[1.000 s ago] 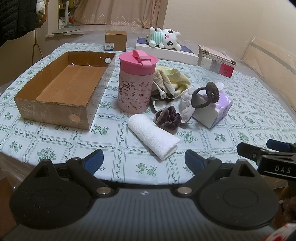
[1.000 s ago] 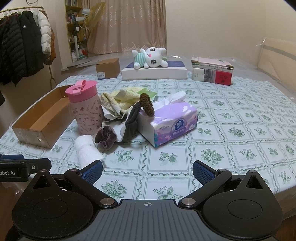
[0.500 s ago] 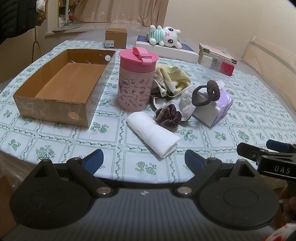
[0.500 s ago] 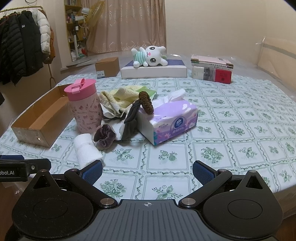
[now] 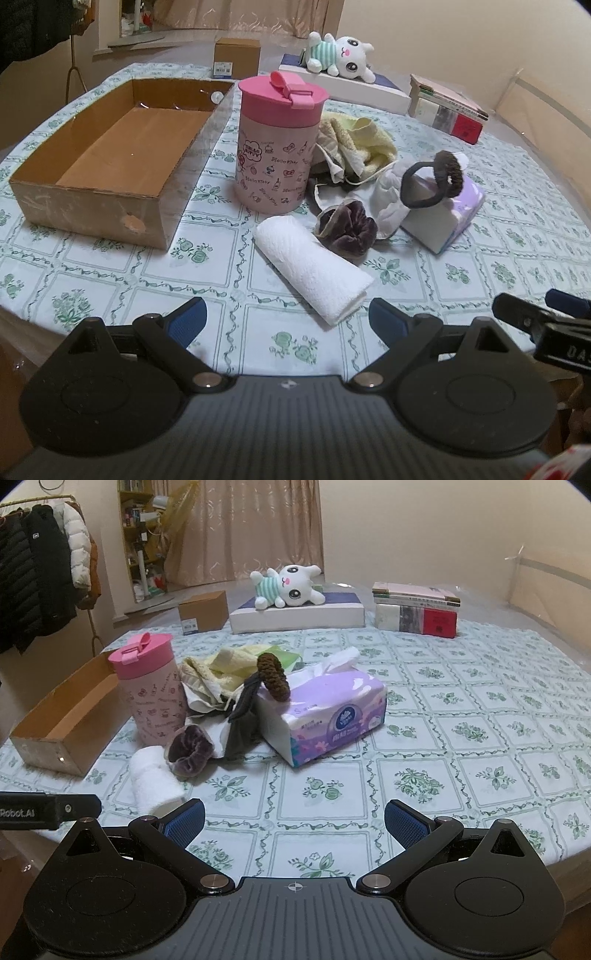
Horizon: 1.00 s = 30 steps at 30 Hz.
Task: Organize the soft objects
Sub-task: 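Lower the left tool onto the rolled white towel and close it, then grasp the purple velvet scrunchie with the right tool while the left tool lifts the towel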
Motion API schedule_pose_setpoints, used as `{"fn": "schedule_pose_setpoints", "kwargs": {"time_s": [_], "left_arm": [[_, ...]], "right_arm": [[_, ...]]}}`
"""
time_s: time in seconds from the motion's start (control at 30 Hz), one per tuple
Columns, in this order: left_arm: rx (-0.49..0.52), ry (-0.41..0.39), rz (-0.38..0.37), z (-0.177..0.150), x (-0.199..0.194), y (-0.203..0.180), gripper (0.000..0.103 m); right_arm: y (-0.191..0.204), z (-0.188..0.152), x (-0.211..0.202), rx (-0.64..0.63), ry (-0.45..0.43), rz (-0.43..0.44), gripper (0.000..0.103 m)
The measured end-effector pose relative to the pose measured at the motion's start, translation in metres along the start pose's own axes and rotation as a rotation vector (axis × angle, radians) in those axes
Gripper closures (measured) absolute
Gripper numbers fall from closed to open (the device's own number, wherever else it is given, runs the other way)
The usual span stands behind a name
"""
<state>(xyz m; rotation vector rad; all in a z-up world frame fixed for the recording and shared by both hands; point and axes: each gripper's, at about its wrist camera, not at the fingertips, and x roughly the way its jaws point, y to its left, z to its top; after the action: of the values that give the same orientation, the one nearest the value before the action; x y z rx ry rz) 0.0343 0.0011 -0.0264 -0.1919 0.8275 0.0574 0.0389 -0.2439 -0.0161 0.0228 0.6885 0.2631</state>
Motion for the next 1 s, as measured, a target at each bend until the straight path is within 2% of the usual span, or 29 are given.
{"fn": "schedule_pose_setpoints", "kwargs": {"time_s": [0.13,0.33,0.53,0.67,0.73,0.8,1.0], "left_arm": [[-0.018,0.021,-0.002,0.008,0.021,-0.001,0.009],[-0.050,0.045,-0.050,0.019,0.051,-0.008,0.010],[-0.069,0.062,-0.060,0.022,0.078,-0.017,0.018],[-0.083,0.079,-0.050,0.021,0.089,-0.015,0.033],[-0.082,0.080,-0.052,0.021,0.090,-0.010,0.036],[-0.072,0.082,-0.051,0.021,0.089,-0.006,0.048],[-0.015,0.085,-0.030,0.022,0.082,0.009,0.058]], "right_arm": [[-0.005,0.002,0.012,-0.002,0.009,-0.002,0.000],[-0.014,0.004,0.030,0.005,0.032,-0.007,0.000],[-0.021,0.004,0.044,0.003,0.055,-0.018,0.000],[-0.023,0.004,0.051,-0.001,0.068,-0.018,0.000],[-0.022,0.004,0.053,-0.003,0.074,-0.015,0.000],[-0.020,0.004,0.056,-0.004,0.078,-0.008,0.000],[-0.004,0.003,0.060,-0.030,0.082,0.034,0.000]]}}
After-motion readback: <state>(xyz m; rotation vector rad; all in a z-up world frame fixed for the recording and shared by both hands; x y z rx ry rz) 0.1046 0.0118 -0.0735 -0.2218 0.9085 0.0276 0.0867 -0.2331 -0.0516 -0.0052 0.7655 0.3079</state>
